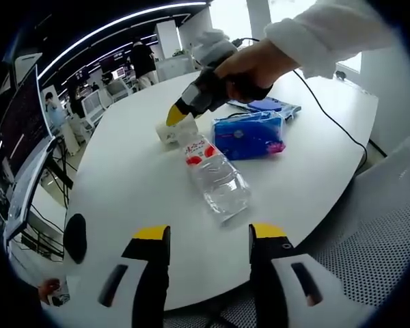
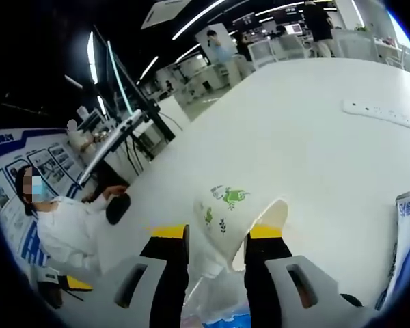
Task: Arrange the tabletop items into an orderly group along one side of the table until the central work area is clear of visible clutter.
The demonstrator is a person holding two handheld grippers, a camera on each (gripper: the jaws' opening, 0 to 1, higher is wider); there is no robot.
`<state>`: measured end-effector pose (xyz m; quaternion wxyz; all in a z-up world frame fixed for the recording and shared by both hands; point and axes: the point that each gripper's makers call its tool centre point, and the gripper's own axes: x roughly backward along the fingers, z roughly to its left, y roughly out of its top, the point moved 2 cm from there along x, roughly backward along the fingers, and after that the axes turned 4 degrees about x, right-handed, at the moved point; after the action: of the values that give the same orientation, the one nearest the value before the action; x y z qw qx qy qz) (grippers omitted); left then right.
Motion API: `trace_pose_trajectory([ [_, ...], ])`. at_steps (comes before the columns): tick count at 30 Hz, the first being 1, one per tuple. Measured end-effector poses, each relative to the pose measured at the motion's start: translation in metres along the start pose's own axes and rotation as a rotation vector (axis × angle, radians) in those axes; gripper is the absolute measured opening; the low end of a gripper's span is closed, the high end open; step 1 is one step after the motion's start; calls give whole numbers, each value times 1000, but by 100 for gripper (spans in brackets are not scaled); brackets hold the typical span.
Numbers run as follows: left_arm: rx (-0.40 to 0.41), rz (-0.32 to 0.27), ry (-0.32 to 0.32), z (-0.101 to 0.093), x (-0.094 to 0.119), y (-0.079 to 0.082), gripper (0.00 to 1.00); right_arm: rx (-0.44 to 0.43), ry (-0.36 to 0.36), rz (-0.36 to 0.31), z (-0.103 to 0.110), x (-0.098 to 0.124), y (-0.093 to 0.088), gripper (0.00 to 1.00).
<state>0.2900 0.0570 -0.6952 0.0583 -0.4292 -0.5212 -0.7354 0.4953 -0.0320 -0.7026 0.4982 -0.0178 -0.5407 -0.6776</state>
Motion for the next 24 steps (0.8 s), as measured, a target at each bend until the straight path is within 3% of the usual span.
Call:
trace_pose_trajectory([
  [10,-5,4,-2,0,0,-1,44,9,5,-23,1,-2,1,0],
  [24,-13,7,-16,-3,0,-1,42,-27,22,-58,0,11,13,0],
])
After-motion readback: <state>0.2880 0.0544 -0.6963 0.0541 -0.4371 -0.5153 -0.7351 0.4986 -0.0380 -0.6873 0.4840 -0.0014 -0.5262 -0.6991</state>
